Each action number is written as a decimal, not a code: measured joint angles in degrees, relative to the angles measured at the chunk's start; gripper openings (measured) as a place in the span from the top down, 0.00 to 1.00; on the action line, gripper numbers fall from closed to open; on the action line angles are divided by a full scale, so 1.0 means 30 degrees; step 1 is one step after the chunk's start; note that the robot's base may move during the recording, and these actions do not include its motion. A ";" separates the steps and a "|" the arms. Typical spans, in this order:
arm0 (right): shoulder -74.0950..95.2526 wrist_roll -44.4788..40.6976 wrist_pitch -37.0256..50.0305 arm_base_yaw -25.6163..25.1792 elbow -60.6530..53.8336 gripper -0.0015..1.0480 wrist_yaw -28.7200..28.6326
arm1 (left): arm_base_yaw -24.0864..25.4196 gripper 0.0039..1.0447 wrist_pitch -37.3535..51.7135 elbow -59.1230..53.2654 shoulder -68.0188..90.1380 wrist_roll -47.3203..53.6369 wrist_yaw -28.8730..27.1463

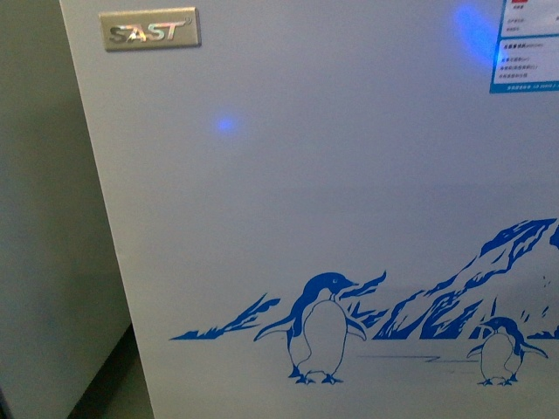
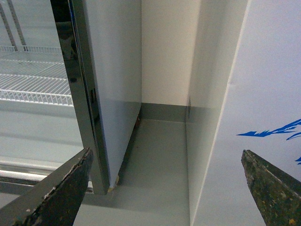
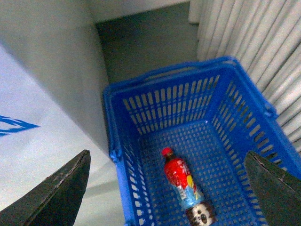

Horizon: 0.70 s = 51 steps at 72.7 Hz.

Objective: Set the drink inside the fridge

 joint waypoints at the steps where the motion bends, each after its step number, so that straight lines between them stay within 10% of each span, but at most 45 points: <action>1: 0.0393 -0.0160 -0.0007 -0.0117 0.0160 0.07 -0.0095 | 0.0000 0.08 0.0000 0.0000 0.0000 0.0000 0.0000; 51: 2.0283 -0.7366 0.2936 -0.0073 0.8408 0.07 0.1785 | 0.0000 0.08 0.0000 0.0000 0.0000 0.0000 0.0000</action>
